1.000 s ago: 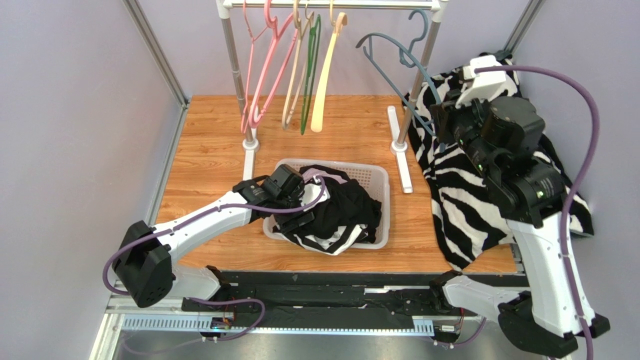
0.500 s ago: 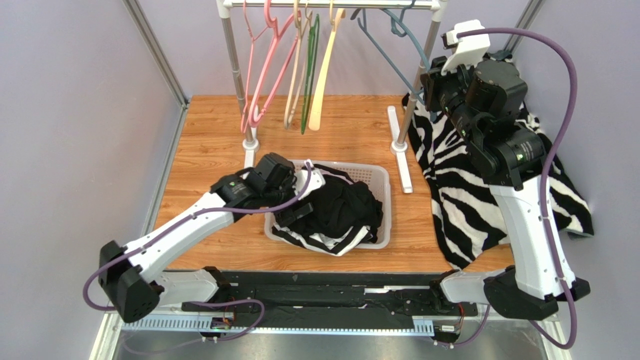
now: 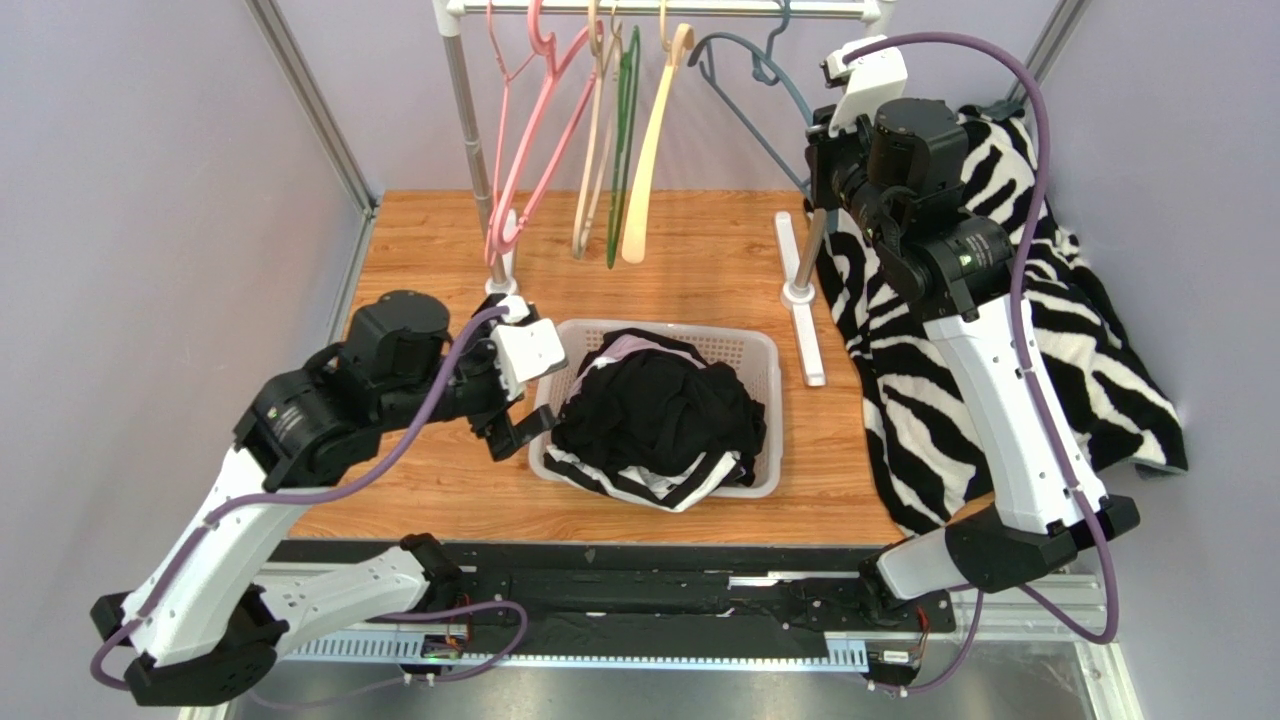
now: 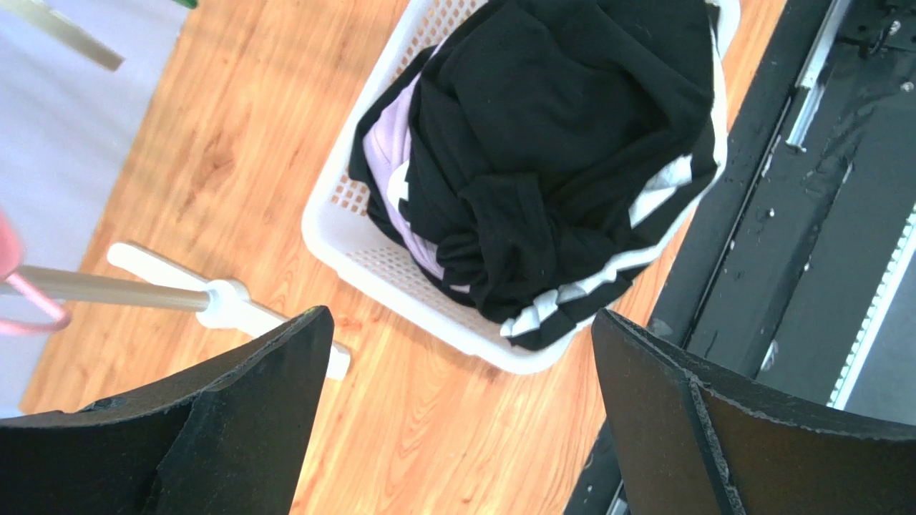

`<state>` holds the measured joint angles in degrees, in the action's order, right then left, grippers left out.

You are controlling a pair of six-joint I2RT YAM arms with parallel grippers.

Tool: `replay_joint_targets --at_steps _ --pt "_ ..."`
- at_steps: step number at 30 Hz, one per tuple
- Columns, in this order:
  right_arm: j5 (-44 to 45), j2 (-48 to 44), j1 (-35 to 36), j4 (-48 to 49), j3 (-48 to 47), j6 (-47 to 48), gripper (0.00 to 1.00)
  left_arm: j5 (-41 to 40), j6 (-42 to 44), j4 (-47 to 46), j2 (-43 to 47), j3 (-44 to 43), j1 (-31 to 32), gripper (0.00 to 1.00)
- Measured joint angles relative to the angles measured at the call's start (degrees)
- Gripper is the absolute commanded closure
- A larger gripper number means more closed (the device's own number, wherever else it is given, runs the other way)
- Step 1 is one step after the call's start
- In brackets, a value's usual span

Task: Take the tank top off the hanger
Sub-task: Place the hanger at the clothesline, then reset both arms

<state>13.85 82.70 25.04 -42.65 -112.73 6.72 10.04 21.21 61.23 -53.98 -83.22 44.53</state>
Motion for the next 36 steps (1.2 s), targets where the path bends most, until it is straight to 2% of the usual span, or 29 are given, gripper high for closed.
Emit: replay_joint_targets --at_steps 11,14,15,17,18,19,26,29,36 --pt "-0.7 -4.2 0.0 6.3 11.3 -3.0 1.0 -4.0 4.9 3.8 4.7 -1.1 -1.5 0.01" --pt "-1.5 -7.2 0.0 9.1 16.4 -4.3 0.77 -5.3 5.4 3.7 5.3 -1.0 -2.4 0.01" --pt "-1.7 -8.0 0.0 9.8 17.5 -4.7 0.6 -5.6 5.6 3.6 5.6 -0.9 -2.7 0.01" --pt "-2.5 -10.0 0.0 11.1 20.6 -6.1 0.34 -6.1 5.8 3.5 6.1 -0.8 -3.3 0.01" --pt "-2.9 -10.9 0.0 10.6 21.9 -7.0 0.09 -6.3 5.9 3.3 6.4 -0.8 -3.7 0.01" --pt "-3.4 -11.8 -0.1 9.7 23.1 -7.6 0.0 -6.5 6.0 3.2 6.6 -0.8 -4.0 0.01" --pt "-7.2 -16.1 -0.1 4.3 23.8 -13.3 0.0 -8.7 6.1 2.7 5.7 -3.7 -6.4 0.01" --pt "-8.2 -21.2 -0.1 2.9 24.9 -15.2 0.0 -9.0 5.9 1.5 5.4 -5.2 -8.2 0.01" --pt "-7.4 -36.2 -0.1 0.8 34.2 -19.8 0.0 -8.7 4.4 -0.3 3.8 -5.5 -12.4 0.01"
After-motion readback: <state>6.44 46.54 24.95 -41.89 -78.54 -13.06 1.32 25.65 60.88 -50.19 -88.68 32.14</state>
